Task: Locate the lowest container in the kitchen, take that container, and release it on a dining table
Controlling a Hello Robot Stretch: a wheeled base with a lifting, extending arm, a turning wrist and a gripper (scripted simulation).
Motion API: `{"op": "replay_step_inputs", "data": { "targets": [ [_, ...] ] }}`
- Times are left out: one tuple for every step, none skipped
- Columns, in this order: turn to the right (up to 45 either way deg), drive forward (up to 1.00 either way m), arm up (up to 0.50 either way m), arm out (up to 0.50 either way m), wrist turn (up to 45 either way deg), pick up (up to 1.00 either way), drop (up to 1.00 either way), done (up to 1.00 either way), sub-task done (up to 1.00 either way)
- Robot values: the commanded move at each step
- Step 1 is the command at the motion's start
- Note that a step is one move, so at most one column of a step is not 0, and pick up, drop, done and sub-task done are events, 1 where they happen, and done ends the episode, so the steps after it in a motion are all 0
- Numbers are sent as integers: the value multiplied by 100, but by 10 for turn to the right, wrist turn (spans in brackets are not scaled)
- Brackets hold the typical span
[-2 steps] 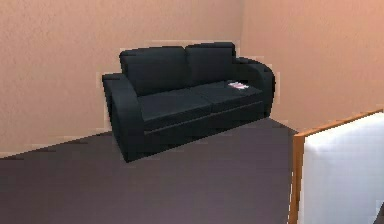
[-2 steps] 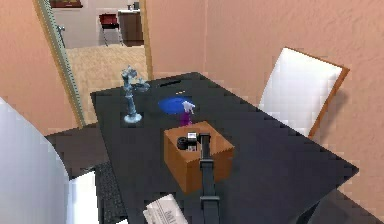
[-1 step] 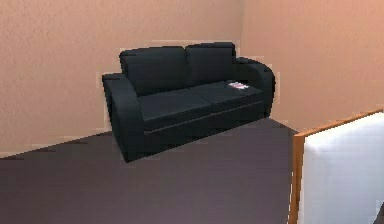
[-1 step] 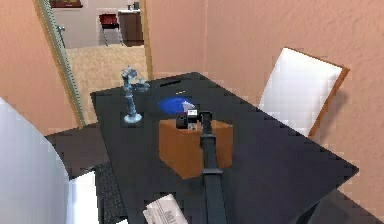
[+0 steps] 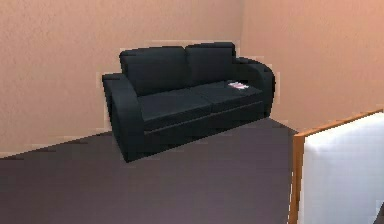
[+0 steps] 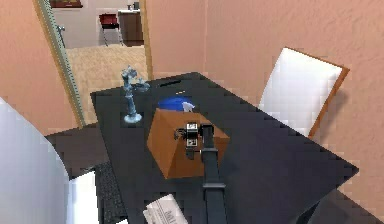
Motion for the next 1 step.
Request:
{"op": "replay_step_inputs", "data": {
  "targets": [
    [0, 0, 0, 0, 0, 0, 0, 100, 0]
  ]
}}
